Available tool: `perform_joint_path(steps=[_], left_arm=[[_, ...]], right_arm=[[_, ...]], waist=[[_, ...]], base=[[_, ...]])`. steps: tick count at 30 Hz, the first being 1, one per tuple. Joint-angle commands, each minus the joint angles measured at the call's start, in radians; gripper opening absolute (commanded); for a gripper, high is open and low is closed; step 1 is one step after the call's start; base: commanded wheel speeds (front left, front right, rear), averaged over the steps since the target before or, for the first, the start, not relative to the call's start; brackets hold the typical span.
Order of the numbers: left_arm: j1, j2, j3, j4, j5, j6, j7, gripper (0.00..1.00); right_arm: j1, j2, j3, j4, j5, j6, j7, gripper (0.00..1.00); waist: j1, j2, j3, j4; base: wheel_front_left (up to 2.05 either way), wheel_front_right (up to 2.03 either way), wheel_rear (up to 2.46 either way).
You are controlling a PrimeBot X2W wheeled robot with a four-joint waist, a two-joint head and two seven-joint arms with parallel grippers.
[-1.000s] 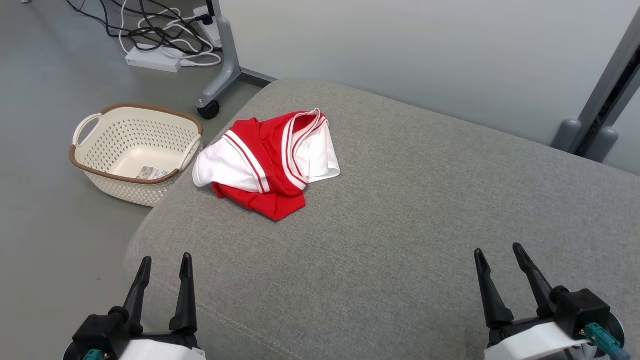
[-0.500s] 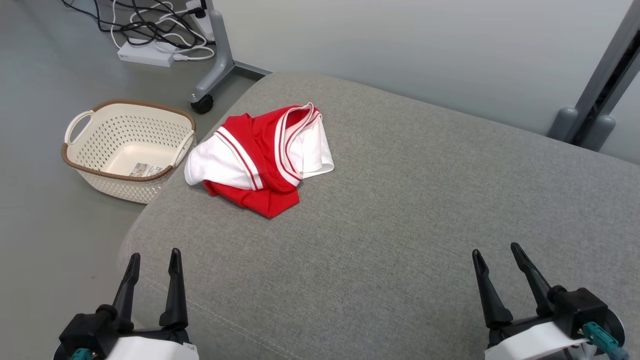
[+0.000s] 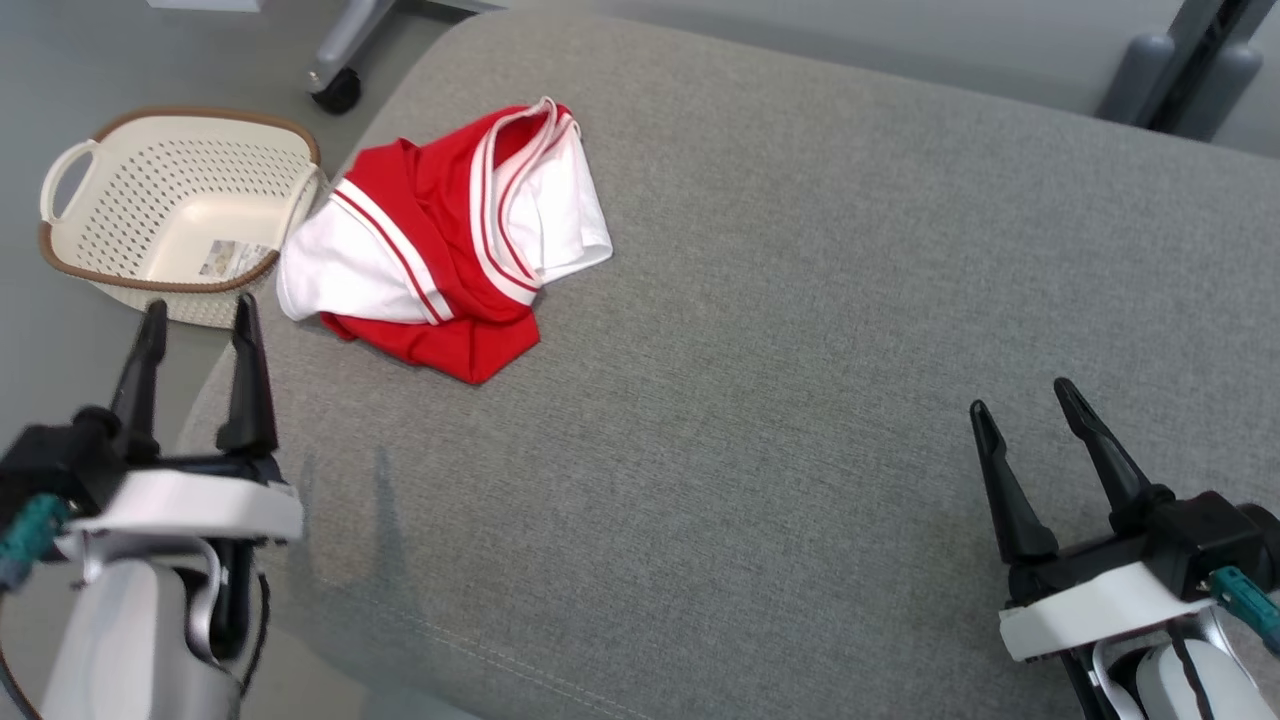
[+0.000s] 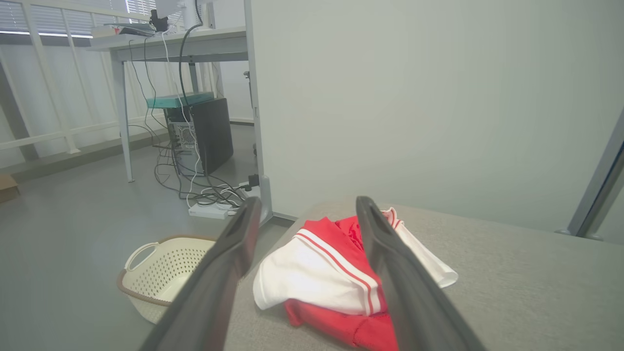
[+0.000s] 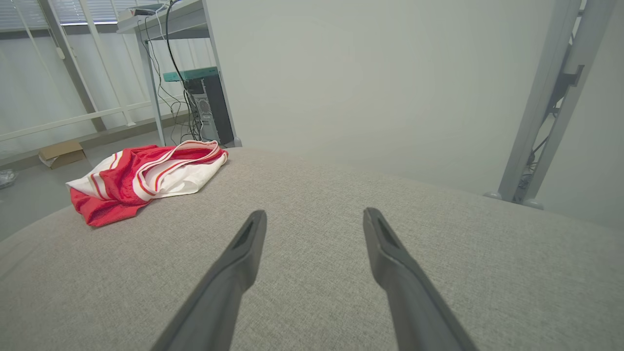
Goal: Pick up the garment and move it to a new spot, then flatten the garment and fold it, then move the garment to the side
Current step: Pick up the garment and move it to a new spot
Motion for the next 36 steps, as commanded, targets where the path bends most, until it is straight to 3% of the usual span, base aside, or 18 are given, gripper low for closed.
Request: perform_joint_path(steps=[1,4,10,16,27,36], left_arm=[[-0.071,0.031,0.001,0.046,-0.017,-0.005,-0.001,1.0],[-0.207,0.081,-0.014,0.174,-0.09,-0.008,0.075,1.0],[-0.435,0.176,-0.117,0.349,-0.315,-0.007,0.326,1.0],[-0.594,0.246,-0.216,0.498,-0.395,-0.007,0.447,1.0],[-0.74,0.281,-0.264,0.741,-0.405,-0.008,0.53,1.0],[-0.802,0.278,-0.3,0.882,-0.376,-0.002,0.505,1.0]], right_arm=[[-0.023,-0.012,0.004,-0.01,-0.004,0.0,-0.003,1.0],[-0.05,-0.024,0.008,-0.022,-0.004,0.0,-0.003,1.0],[-0.093,-0.031,0.02,-0.036,-0.005,0.0,-0.003,1.0],[-0.131,-0.032,0.027,-0.041,-0.003,0.0,-0.003,1.0],[-0.155,-0.033,0.024,-0.051,-0.011,0.0,-0.003,1.0],[-0.152,-0.03,0.02,-0.051,-0.016,0.0,-0.001,1.0]], waist=[[0.0,0.0,0.068,-0.039],[0.0,0.0,0.116,-0.063],[0.0,0.0,0.189,-0.109],[0.0,0.0,0.246,-0.159],[0.0,0.0,0.301,-0.213],[0.0,0.0,0.322,-0.23]], base=[[0.0,0.0,0.0],[0.0,0.0,0.0],[0.0,0.0,0.0],[0.0,0.0,0.0],[0.0,0.0,0.0],[0.0,0.0,0.0]])
